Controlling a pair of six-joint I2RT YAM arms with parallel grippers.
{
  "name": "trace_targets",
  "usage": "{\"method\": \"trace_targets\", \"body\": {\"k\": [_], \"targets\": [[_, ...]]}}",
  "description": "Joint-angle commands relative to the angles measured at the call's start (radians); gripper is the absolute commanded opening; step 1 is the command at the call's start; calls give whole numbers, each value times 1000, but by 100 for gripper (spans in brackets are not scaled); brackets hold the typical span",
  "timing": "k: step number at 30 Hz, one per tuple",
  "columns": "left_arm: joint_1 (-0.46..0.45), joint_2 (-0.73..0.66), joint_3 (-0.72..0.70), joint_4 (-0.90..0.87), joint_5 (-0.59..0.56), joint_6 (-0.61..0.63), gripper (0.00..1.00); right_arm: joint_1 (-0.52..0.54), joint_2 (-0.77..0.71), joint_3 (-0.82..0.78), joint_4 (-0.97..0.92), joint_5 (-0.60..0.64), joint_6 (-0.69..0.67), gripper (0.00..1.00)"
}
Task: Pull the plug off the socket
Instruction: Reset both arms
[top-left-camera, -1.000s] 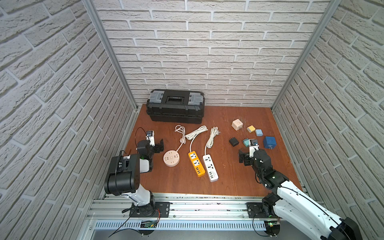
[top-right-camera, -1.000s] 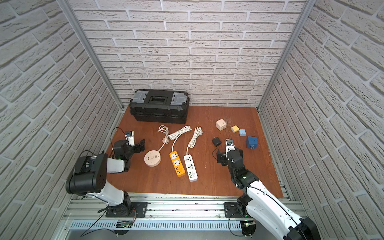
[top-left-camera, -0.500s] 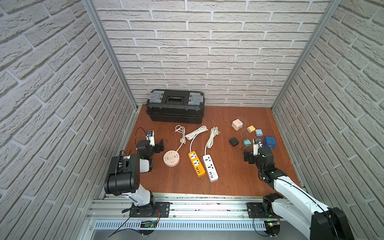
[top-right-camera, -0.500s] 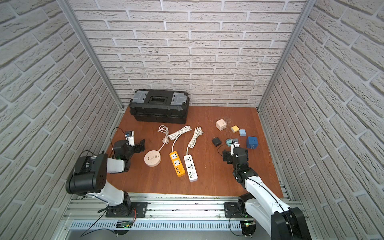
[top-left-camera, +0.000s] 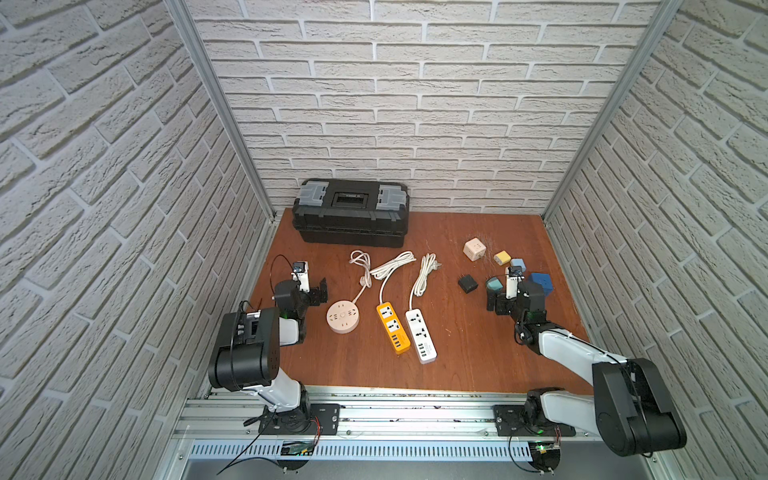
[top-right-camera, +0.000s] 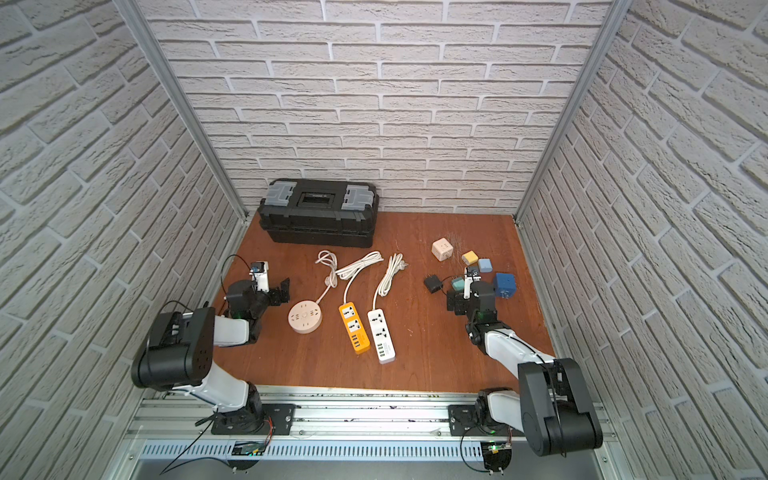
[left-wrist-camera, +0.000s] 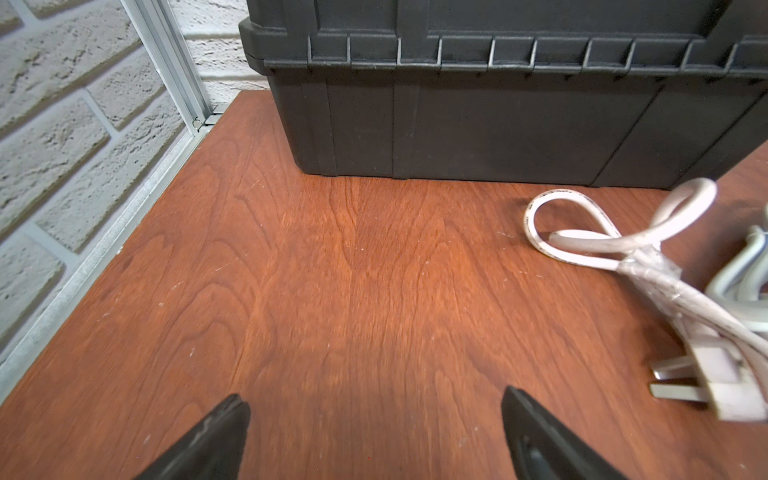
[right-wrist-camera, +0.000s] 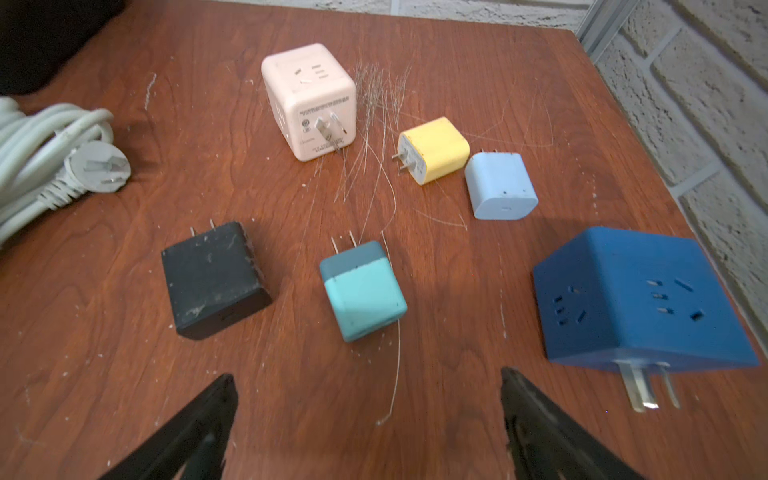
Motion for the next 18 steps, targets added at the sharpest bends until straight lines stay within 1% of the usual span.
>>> {"method": "trace_targets", "body": {"k": [1, 5, 8, 9, 10, 12, 13, 14, 15, 16, 17, 18], "targets": [[-3, -11, 11, 30, -3, -11, 98, -15, 45, 23, 186, -63, 13, 99], [-3, -11, 11, 31, -3, -11, 98, -20, 95, 65, 185, -72, -10, 99], [-3, -11, 11, 31, -3, -12, 98, -25, 107, 58, 227, -73, -34, 99], [-3, -11, 11, 31, -3, -11, 98, -25, 115, 42, 269, -73, -47, 99], [-3, -11, 11, 31, -3, -11, 98, -27, 138, 12, 350, -72, -52, 99], [-3, -11, 11, 31, -3, -11, 98, -28, 221, -32, 500, -68, -51, 99], [-3, -11, 11, 31, -3, -11, 98, -29, 273, -53, 617, -88, -57, 99], [-3, -11, 11, 31, -3, -11, 98, -28, 295, -62, 663, -113, -63, 99], [-4, -11, 11, 31, -3, -11, 98, -28, 265, -41, 571, -117, -74, 99], [-3, -11, 12, 31, -3, -11, 98, -28, 234, 8, 429, -108, -74, 99], [-3, -11, 11, 30, -4, -11, 98, -29, 247, 15, 432, -90, -60, 99], [-3, -11, 11, 31, -4, -11, 98, -30, 265, 1, 492, -62, -44, 99]]}}
